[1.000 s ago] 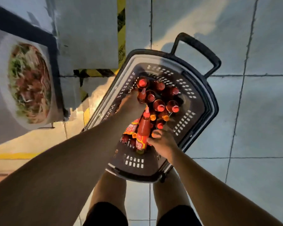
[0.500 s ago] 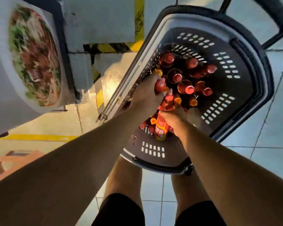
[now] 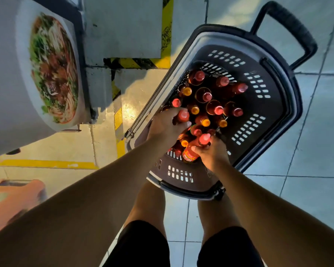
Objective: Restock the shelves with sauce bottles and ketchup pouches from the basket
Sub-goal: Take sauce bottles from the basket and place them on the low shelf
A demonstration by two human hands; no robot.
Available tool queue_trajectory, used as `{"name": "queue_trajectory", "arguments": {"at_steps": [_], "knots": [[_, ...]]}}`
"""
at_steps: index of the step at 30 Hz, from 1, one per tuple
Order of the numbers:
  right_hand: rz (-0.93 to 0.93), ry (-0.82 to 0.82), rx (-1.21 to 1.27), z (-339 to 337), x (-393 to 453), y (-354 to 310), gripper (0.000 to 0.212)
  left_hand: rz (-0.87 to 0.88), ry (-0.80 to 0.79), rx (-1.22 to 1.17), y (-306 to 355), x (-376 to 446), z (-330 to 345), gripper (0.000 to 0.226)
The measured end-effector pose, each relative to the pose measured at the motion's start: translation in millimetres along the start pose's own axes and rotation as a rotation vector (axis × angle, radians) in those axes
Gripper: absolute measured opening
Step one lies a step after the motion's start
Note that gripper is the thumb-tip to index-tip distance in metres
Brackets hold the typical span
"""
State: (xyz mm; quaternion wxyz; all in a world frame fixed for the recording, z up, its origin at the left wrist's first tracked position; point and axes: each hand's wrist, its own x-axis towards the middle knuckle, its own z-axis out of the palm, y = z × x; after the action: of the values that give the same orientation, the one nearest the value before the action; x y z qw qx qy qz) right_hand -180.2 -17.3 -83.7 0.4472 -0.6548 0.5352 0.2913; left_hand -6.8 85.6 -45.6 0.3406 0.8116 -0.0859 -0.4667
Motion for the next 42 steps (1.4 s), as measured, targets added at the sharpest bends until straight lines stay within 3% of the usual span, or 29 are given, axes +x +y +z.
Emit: {"name": "queue_trajectory", "arguments": {"at_steps": [6,12,21,28,37,42], "knots": [[-0.088,0.051,-0.027,-50,-66,1,0.068,-0.036,0.084,-0.093,12,-63,-27,0.043],[-0.207,0.114,0.085,-119,-140,-16,0.040,-0.002,0.144,0.005,59,-127,-48,0.047],[-0.448,0.173,0.205,-233,-244,-18,0.040,0.125,0.354,-0.255,131,-247,-70,0.043],[-0.562,0.176,0.145,-299,-314,-12,0.023,0.126,0.540,-0.435,157,-370,-72,0.041],[-0.624,0.100,-0.075,-290,-370,-39,0.034,-0.084,0.815,-0.596,108,-515,-48,0.037],[-0.644,-0.091,-0.381,-238,-396,-72,0.024,-0.244,0.944,-0.704,49,-592,-36,0.042]]}}
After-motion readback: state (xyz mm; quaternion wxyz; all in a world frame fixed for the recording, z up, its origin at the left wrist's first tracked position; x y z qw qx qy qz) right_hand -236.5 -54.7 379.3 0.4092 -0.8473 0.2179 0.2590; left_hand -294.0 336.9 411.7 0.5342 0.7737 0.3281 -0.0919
